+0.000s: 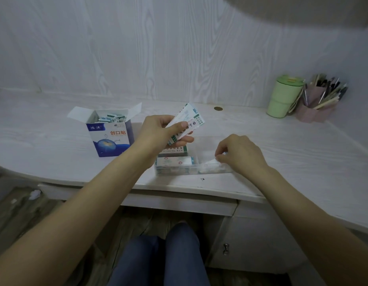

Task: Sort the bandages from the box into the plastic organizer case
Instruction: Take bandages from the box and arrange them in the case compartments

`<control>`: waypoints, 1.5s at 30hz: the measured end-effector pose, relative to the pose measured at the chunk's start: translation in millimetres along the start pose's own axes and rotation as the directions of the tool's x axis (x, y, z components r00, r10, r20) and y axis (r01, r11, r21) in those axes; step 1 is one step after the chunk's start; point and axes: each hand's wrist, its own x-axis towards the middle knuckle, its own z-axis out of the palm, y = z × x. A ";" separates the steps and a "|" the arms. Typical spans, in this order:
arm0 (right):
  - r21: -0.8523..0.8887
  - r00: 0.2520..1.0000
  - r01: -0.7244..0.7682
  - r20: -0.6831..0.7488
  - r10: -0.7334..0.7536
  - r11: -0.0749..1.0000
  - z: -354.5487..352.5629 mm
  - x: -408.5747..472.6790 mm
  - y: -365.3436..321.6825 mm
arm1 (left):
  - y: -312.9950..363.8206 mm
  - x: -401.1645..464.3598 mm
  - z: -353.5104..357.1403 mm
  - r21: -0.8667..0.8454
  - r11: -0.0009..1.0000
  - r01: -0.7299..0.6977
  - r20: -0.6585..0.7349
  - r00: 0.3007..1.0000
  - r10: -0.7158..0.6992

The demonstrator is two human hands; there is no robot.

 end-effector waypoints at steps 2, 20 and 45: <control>-0.032 1.000 -0.002 0.012 0.002 1.000 -1.7 0.0 -1.8 | 1.0 0.2 -1.0 -0.005 1.000 -0.002 0.002 1.000 0.002; 0.874 0.998 0.047 -0.016 -0.068 0.483 -23.1 -3.9 -26.9 | 1.2 -6.3 -0.5 0.078 0.997 0.004 0.065 0.998 -0.010; 0.582 0.998 0.057 -0.065 -0.023 0.811 26.6 32.5 -60.3 | 0.8 -1.7 -42.4 0.161 0.974 -0.160 -0.261 0.945 0.198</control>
